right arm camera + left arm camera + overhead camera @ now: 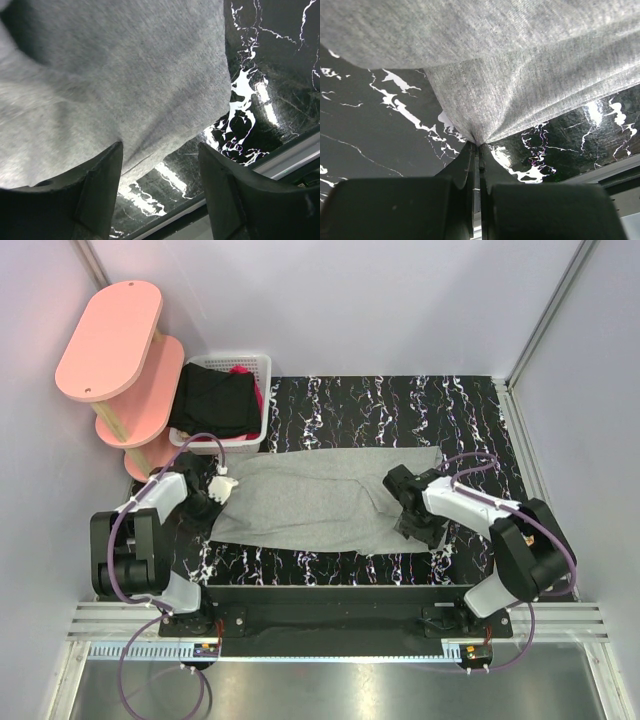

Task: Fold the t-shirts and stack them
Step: Grap the side of the flattened tshirt closest away from the robot with both arms

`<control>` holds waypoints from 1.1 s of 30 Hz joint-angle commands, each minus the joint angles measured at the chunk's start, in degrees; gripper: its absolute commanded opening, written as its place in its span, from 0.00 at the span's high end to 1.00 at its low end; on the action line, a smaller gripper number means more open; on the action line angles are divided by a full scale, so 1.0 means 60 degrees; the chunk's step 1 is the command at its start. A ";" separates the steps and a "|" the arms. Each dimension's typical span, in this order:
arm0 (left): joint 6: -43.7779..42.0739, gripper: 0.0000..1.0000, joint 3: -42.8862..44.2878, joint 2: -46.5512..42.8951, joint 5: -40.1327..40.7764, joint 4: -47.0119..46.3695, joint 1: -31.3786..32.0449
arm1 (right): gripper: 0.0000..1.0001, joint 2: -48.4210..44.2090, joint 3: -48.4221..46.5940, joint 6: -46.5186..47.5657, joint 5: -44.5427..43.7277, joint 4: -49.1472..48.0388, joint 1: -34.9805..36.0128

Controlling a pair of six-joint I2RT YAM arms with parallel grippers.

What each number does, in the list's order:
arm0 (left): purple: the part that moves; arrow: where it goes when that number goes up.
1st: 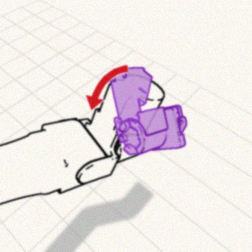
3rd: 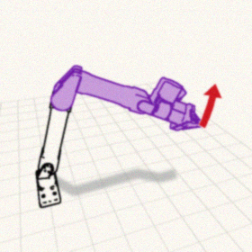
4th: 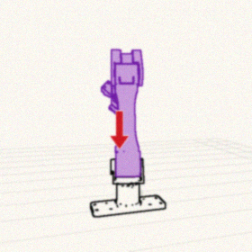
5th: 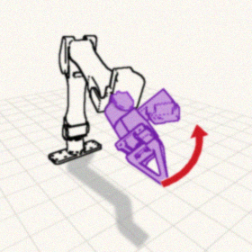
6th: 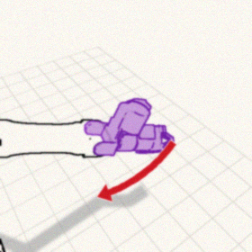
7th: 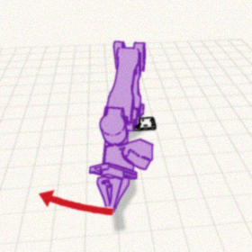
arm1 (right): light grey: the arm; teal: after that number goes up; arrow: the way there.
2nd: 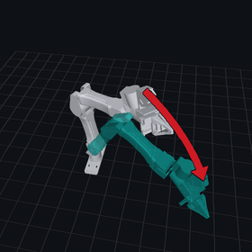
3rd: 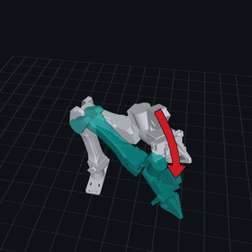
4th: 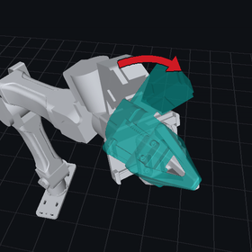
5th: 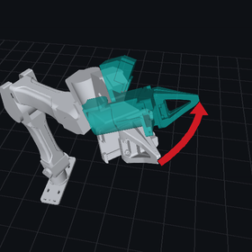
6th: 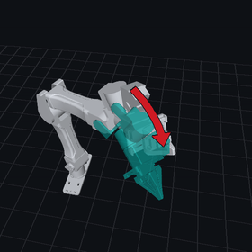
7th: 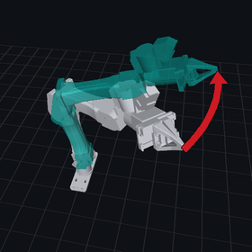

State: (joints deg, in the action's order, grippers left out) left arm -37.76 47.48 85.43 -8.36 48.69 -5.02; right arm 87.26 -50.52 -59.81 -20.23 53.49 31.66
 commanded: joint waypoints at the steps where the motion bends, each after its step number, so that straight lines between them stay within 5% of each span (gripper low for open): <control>1: -0.0196 1.00 0.0025 -0.0322 0.0119 0.0133 -0.0087 | 0.33 0.0397 0.0143 -0.0520 -0.0071 0.0181 -0.0076; 9: -0.0182 1.00 0.0157 -0.0307 0.0134 0.0191 -0.0072 | 0.40 0.0748 0.0290 -0.0373 0.0061 -0.0287 -0.0091; 12: -0.0167 1.00 0.0172 -0.0293 0.0134 0.0206 -0.0072 | 0.61 0.0880 0.0276 -0.0256 0.0148 -0.0376 -0.0091; 15: -0.0153 1.00 0.0201 -0.0293 0.0134 0.0235 -0.0072 | 1.00 0.0735 0.0320 -0.0139 0.0236 -0.0405 -0.0106; 33: -0.0269 1.00 0.0274 -0.1229 0.0353 0.0835 -0.0072 | 1.00 -0.3600 0.0730 0.0857 0.2944 0.2216 -0.0018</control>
State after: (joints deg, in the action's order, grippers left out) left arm -37.95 47.53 81.67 -7.62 51.59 -5.02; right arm 69.82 -46.26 -56.73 -8.36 59.75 31.48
